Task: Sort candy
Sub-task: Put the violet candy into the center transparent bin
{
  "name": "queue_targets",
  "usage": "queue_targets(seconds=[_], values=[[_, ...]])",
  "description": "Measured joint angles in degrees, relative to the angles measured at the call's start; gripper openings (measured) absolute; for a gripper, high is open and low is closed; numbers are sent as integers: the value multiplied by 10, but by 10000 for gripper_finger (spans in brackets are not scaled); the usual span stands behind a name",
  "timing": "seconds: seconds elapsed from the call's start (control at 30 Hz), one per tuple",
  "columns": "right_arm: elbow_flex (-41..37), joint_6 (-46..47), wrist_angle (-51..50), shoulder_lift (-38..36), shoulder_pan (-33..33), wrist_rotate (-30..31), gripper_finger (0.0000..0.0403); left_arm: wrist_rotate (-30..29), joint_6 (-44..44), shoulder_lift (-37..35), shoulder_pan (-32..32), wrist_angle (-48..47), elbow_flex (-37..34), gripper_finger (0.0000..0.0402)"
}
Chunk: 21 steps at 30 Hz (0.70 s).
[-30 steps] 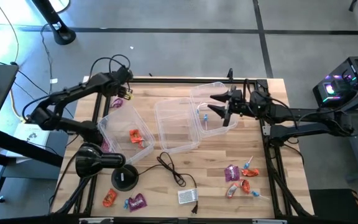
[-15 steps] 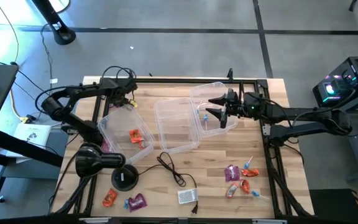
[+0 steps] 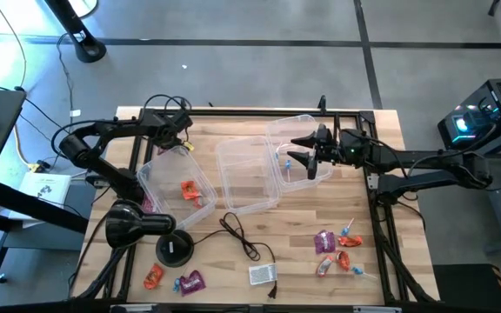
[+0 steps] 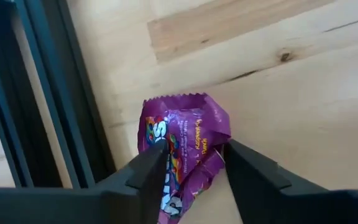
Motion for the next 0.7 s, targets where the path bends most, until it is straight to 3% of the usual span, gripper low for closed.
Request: queue_targets(seconds=[0.2,0.57,0.7], values=[[0,-3,0,0,0,0,222,8,26,-29,-20,24,13,13],[0,16,-1,0,0,40,222,14,40,-218,-112,52,75,1],[0,18,3,0,0,41,222,71,46,-265,-175,124,77,1]])
